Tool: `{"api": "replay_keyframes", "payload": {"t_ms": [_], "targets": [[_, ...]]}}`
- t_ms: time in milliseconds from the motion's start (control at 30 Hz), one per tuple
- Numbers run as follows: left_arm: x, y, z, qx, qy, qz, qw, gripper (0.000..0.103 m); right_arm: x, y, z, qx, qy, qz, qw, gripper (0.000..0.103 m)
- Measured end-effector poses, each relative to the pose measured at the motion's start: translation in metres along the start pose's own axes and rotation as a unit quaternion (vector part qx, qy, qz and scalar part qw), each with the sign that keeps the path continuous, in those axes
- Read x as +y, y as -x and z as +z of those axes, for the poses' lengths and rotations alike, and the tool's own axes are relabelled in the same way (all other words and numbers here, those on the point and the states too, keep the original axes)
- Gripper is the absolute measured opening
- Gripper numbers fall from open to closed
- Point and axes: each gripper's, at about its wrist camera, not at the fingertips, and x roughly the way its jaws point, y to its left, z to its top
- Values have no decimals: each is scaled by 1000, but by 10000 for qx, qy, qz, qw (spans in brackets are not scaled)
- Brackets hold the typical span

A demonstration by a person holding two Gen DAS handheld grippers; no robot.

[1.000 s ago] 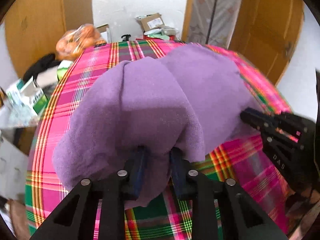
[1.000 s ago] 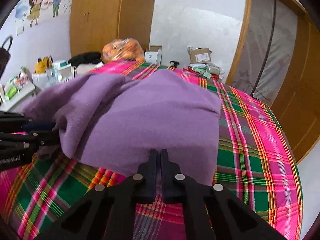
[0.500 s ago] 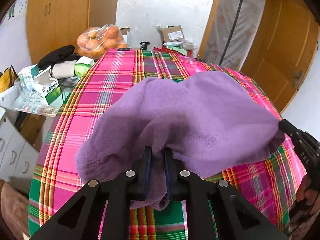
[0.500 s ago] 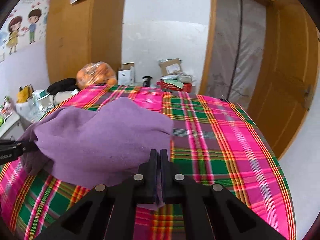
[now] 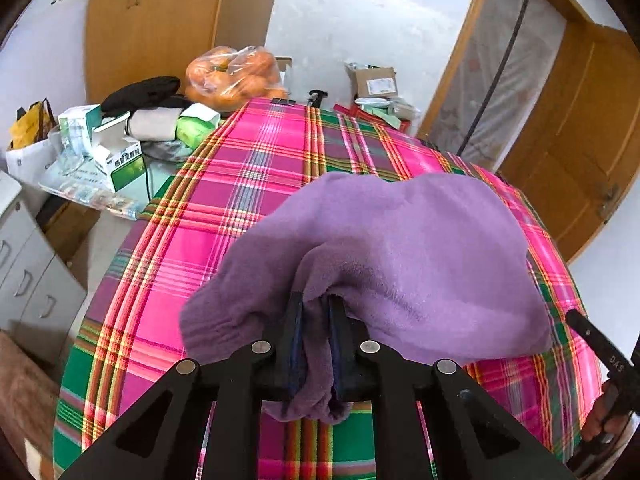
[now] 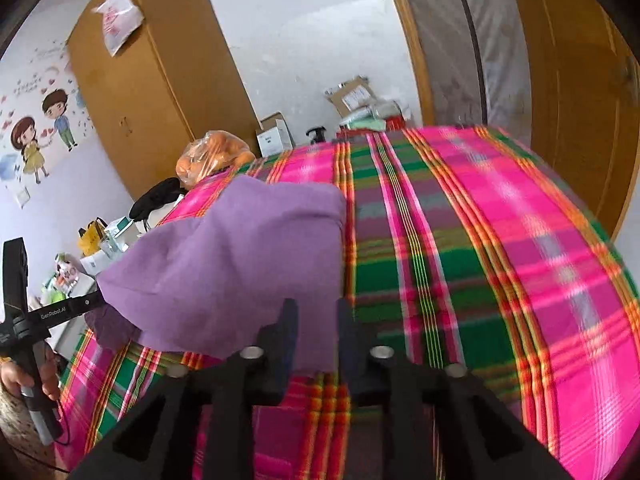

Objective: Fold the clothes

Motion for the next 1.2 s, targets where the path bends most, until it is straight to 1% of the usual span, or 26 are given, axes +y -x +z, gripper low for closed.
{"api": "replay_keyframes", "payload": {"t_ms": [100, 167, 200, 267, 300, 333, 400, 500, 533, 567, 667, 733, 800, 833, 867, 900, 1000, 1200], "targets": [[1, -1, 0, 25, 34, 35, 10000, 13, -8, -5, -11, 235, -253, 89, 9994, 36], [0, 1, 0, 50, 36, 55, 10000, 14, -16, -11, -17, 467, -688, 441, 9956, 36], [-1, 3, 0, 52, -1, 53, 10000, 14, -20, -14, -21, 523, -923, 670, 9921, 36], [-5, 9, -3, 13, -95, 173, 9998, 16, -27, -19, -30, 633, -1374, 1112, 9822, 37], [-6, 12, -3, -1, -122, 206, 9997, 16, -28, -23, -33, 696, -1476, 1227, 9789, 38], [-7, 14, -4, -13, -142, 228, 9996, 16, -28, -27, -35, 775, -1522, 1257, 9773, 38], [-9, 25, -4, -120, -141, 230, 9996, 16, -26, -30, -35, 722, -1536, 1243, 9776, 44], [-14, 41, -4, -331, -171, 205, 9991, 16, -28, -35, -29, 637, -1711, 1384, 9734, 48], [-16, 46, -4, -403, -197, 171, 9988, 17, -30, -38, -28, 651, -1799, 1417, 9713, 48], [-20, 50, -4, -474, -272, 94, 9985, 21, -31, -41, -27, 660, -1882, 1450, 9691, 49], [-35, 50, -4, -484, -610, -123, 9969, 24, -34, -43, -27, 579, -2080, 1595, 9633, 49], [-49, 43, -8, -361, -909, -283, 9948, 25, -37, -42, -28, 542, -2232, 1718, 9580, 44], [-66, 31, -13, -157, -1259, -421, 9910, 28, -41, -43, -29, 527, -2411, 1783, 9525, 36], [-73, 28, -16, -130, -1387, -465, 9892, 33, -43, -43, -29, 522, -2489, 1801, 9502, 33], [-79, 26, -18, -127, -1498, -499, 9874, 35, -45, -43, -29, 518, -2562, 1820, 9479, 26], [-85, 23, -21, -124, -1610, -533, 9854, 35, -45, -44, -29, 521, -2589, 1847, 9466, 16], [-102, 17, -28, -115, -1942, -634, 9788, 35, -40, -41, -25, 490, -2483, 1894, 9487, 10], [-136, 5, -42, -96, -2600, -834, 9620, 37, -31, -21, -14, 163, -2155, 1973, 9562, 8]]}}
